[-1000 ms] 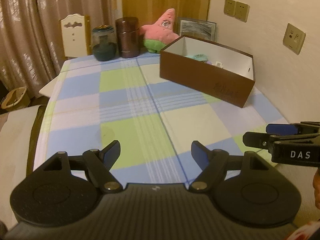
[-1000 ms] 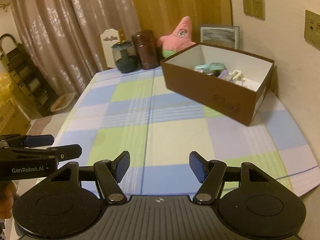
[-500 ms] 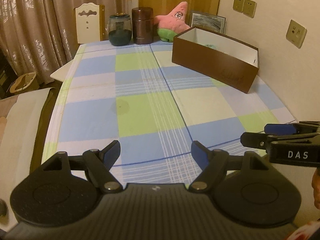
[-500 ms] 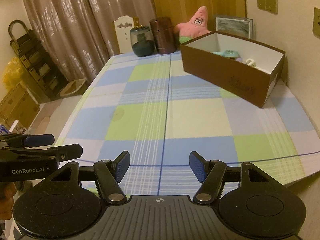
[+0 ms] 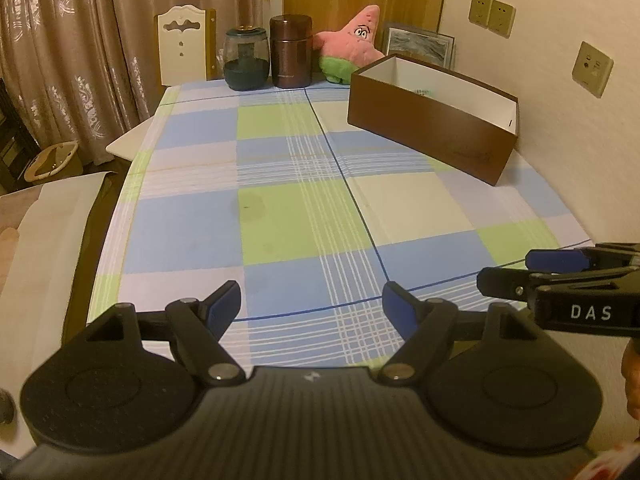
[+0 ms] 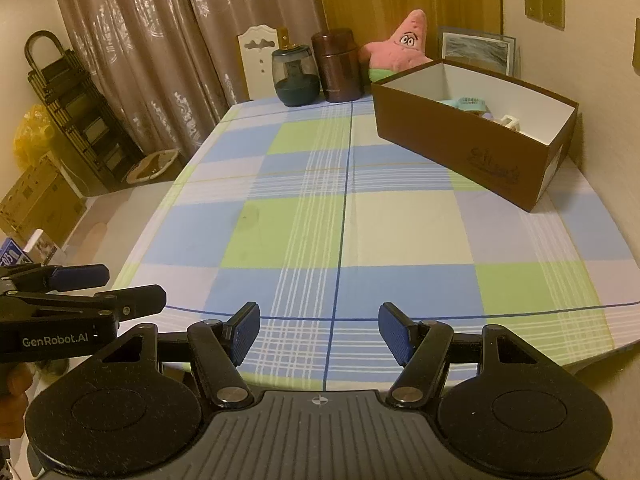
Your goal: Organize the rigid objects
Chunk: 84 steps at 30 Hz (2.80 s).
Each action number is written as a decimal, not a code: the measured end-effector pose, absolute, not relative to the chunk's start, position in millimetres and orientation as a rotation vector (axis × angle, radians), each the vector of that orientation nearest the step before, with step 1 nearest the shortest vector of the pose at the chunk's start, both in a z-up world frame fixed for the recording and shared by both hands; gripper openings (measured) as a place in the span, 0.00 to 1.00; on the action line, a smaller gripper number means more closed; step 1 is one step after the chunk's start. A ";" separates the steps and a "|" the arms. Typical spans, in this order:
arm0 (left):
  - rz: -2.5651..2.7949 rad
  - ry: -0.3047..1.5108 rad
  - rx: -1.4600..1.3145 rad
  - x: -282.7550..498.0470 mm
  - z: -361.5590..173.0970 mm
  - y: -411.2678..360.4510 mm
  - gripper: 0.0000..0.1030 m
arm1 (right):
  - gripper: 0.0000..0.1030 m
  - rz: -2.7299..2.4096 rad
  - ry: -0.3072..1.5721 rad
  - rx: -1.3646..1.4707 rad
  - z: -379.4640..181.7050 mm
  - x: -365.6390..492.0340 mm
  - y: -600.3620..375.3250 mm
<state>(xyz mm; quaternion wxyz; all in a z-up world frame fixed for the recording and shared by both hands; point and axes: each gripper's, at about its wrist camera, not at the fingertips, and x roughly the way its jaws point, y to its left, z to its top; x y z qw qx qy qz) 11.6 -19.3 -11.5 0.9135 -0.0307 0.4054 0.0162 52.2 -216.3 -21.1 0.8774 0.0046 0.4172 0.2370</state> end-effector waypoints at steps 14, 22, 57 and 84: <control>0.026 0.830 -0.053 15.8 -10.0 -19.2 0.74 | 0.64 0.490 0.866 0.009 -18.1 52.0 -214.1; 0.026 0.830 -0.054 15.6 -9.8 -19.1 0.74 | 0.64 0.489 0.863 0.006 -17.5 52.1 -212.5; 0.023 0.829 -0.051 18.3 -6.7 -19.0 0.74 | 0.64 0.488 0.855 0.009 -12.8 50.4 -214.3; 0.016 0.826 -0.047 21.0 -6.8 -22.6 0.74 | 0.64 0.484 0.856 0.008 -10.9 51.5 -216.9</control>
